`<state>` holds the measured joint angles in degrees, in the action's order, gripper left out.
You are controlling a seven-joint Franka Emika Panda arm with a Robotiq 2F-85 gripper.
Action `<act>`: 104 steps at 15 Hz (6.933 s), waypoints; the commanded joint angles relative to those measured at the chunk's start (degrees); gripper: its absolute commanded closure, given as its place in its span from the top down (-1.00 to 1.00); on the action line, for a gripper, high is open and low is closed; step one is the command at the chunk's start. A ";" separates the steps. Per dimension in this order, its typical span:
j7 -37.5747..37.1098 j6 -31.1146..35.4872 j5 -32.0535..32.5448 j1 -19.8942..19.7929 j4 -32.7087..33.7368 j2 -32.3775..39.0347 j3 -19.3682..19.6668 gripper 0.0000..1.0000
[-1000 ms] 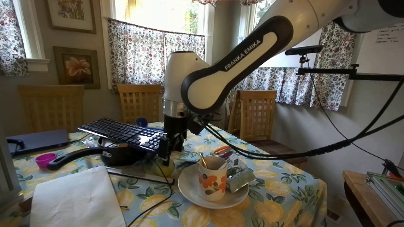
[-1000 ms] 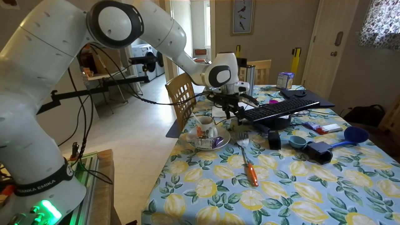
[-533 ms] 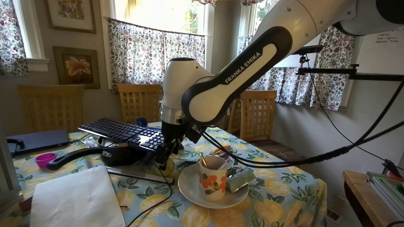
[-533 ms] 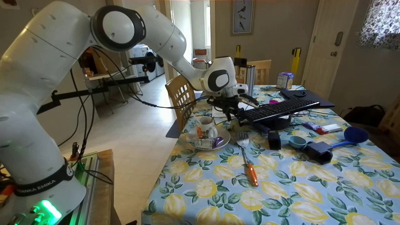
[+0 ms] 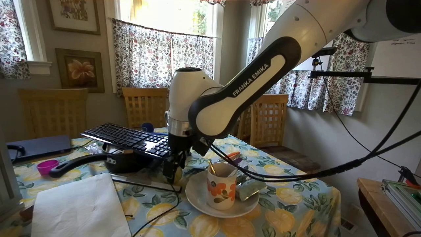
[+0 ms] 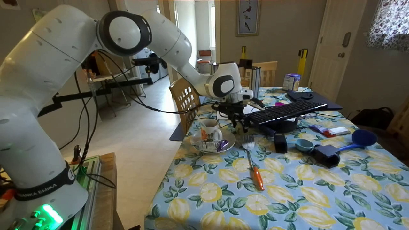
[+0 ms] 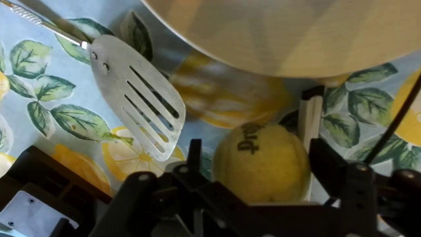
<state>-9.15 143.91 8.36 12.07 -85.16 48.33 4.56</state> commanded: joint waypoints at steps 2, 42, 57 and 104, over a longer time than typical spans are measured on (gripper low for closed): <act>-1.65 0.10 1.75 1.27 3.49 2.68 1.23 -0.11; -4.43 -10.86 -2.98 -13.79 -4.67 -8.54 2.61 -0.18; 11.15 -21.16 -6.92 -19.86 15.07 5.34 -1.19 0.96; -16.93 -17.15 -13.07 -14.85 42.36 21.91 0.66 1.00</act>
<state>-25.25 128.24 -4.93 -2.99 -48.88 66.23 4.49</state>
